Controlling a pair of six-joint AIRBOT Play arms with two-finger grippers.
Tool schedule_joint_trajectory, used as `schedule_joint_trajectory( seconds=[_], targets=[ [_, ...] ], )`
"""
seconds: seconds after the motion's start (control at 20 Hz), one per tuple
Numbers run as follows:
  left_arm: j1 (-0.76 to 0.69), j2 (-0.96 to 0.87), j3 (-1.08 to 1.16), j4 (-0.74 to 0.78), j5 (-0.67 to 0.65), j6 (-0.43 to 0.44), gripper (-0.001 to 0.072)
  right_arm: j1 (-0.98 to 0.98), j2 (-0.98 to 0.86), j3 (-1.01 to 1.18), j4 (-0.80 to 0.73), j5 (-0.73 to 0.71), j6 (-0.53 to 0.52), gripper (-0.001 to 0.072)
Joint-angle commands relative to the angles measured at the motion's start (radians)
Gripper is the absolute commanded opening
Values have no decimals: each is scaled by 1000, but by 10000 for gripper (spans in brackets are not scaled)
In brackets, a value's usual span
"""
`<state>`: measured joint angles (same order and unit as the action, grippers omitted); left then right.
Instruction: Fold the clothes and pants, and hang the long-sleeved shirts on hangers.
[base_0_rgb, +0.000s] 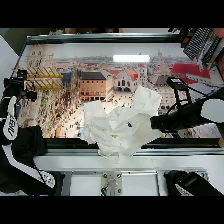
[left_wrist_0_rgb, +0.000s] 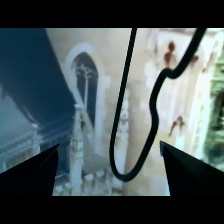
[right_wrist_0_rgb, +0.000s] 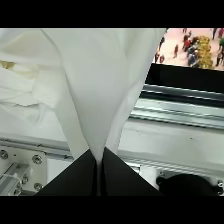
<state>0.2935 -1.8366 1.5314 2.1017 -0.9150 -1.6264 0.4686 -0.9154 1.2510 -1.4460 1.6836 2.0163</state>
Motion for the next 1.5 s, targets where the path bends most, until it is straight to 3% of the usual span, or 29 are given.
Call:
schedule_joint_trajectory(
  seconds=[0.0, 0.5, 0.55, 0.6, 0.65, 0.7, 0.75, 0.8, 0.9, 1.45],
  targets=[
    [12, -45, 0, -1, 120, 20, 704, 1, -1, 0, 14, 0, 2, 17],
    [12, -108, 0, 2, 211, 34, 702, 1, -3, 0, 37, 0, 5, 16],
    [12, -107, 0, 1, 204, 33, 609, 1, -3, 0, 37, 0, 5, 16],
    [12, -107, 1, 1, 191, 34, 419, 1, -3, 0, 38, 0, 5, 16],
    [11, -107, 1, 1, 185, 33, 343, 1, -3, 0, 38, 0, 5, 16],
    [12, -107, 0, 1, 182, 33, 325, 1, -3, 0, 38, 0, 5, 16],
    [12, -106, 2, 1, 173, 33, 154, 1, -3, 0, 38, 0, 5, 16],
    [12, -106, 9, 0, 162, 33, 58, 1, -3, 0, 38, 0, 5, 16],
    [12, -105, 32, -2, 153, 33, 24, 1, -3, 0, 38, 0, 5, 16],
    [-39, 41, 113, -6, 71, 16, 22, 1, -3, 0, 37, 0, 5, 17]
  ],
)
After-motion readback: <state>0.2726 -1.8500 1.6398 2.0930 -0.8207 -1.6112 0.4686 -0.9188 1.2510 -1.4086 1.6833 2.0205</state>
